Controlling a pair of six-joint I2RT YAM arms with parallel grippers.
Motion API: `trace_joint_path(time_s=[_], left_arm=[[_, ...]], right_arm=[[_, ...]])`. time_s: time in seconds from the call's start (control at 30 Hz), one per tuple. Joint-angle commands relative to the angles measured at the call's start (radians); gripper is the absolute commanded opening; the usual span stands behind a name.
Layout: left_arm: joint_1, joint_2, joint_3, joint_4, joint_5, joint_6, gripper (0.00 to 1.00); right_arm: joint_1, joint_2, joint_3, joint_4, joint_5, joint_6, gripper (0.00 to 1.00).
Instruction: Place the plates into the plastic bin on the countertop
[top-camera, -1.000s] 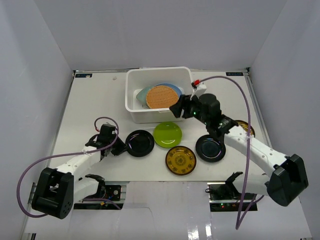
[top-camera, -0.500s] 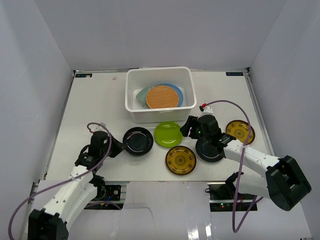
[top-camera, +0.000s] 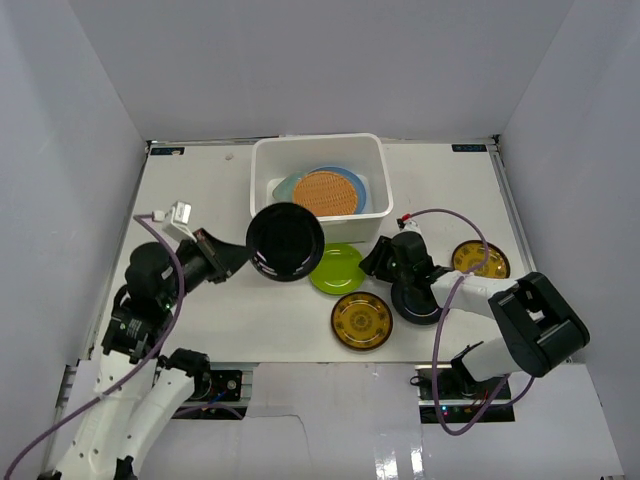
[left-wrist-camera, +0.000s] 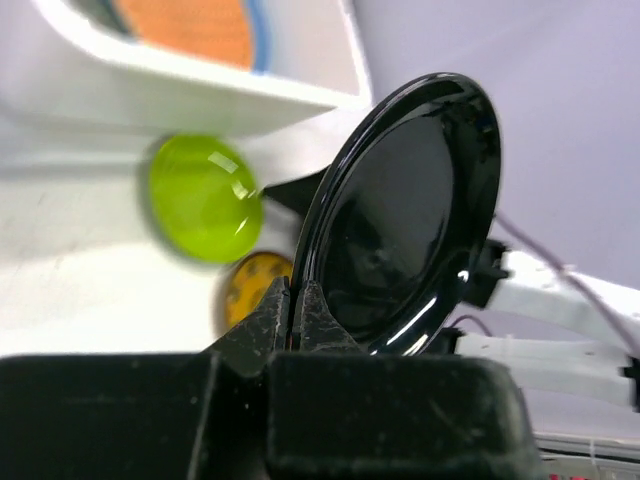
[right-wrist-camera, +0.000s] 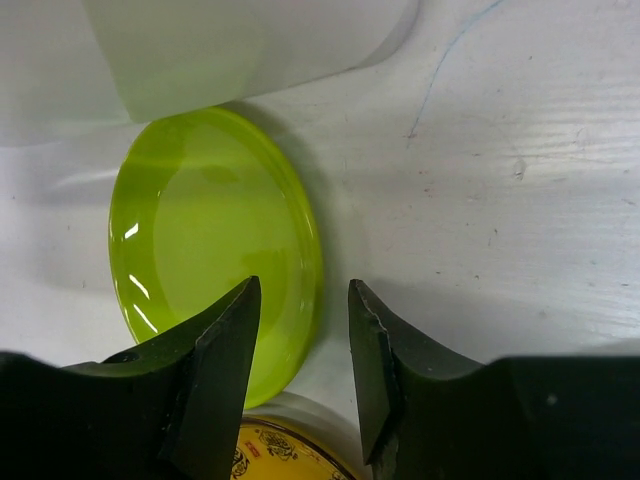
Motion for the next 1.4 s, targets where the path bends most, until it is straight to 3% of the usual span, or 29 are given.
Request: trace_joint_path(time_s=[0.0, 0.17, 0.27, 0.3, 0.33, 0.5, 0.63, 0.83, 1.0, 1.17, 1.2, 1.27, 1.33, 1.37], left_arm=[[-0.001, 0.174, 0.206, 0.114, 0.031, 0.046, 0.00], [-0.001, 0.493, 0.406, 0.196, 0.015, 0.066, 0.00], [-0.001, 0.594, 0.493, 0.205, -0.006, 0.100, 0.00], [-0.001, 0.660, 0.538, 0.196, -0.015, 0.114, 0.00], [-0.001, 0.694, 0.556, 0.193, -0.038, 0.122, 0.00], [-0.001, 0.936, 0.668, 0.186, -0.081, 0.154, 0.00], [-0.001, 1.079, 0.740, 0.202, -0.107, 0.146, 0.00], [-0.003, 1.277, 0.839, 0.219, -0.084, 0.140, 0.00], [-0.007, 1.380, 0.892, 0.199, -0.074, 0.158, 0.00], [-0.009, 1.460, 0.894, 0.180, -0.075, 0.180, 0.00], [-0.009, 1.467, 0.890, 0.177, -0.072, 0.183, 0.02], [-0.007, 1.480, 0.886, 0.170, -0.060, 0.194, 0.14], [-0.009, 1.491, 0.886, 0.163, -0.048, 0.197, 0.42], [-0.007, 1.494, 0.888, 0.154, -0.046, 0.197, 0.64]], right_arm=[[-0.002, 0.032, -0.024, 0.130, -0.041, 0.044, 0.46], [-0.005, 0.075, -0.024, 0.149, -0.046, 0.060, 0.44], [-0.004, 0.095, -0.021, 0.163, -0.058, 0.052, 0.43], [-0.004, 0.099, -0.021, 0.173, -0.058, 0.047, 0.36], [-0.004, 0.100, -0.021, 0.178, -0.058, 0.047, 0.22], [-0.005, 0.073, -0.030, 0.186, -0.048, 0.047, 0.08], [-0.005, -0.039, -0.085, 0.170, -0.040, 0.037, 0.08], [-0.004, -0.341, -0.121, 0.075, -0.065, -0.028, 0.08], [-0.004, -0.500, -0.061, -0.131, -0.143, -0.116, 0.08], [-0.004, -0.581, 0.051, -0.199, -0.244, -0.155, 0.08], [-0.005, -0.583, 0.109, -0.207, -0.218, -0.175, 0.08], [-0.007, -0.558, 0.180, -0.222, -0.169, -0.206, 0.08], [-0.010, -0.497, 0.301, -0.253, -0.112, -0.259, 0.08], [-0.014, -0.472, 0.367, -0.253, -0.082, -0.272, 0.08]])
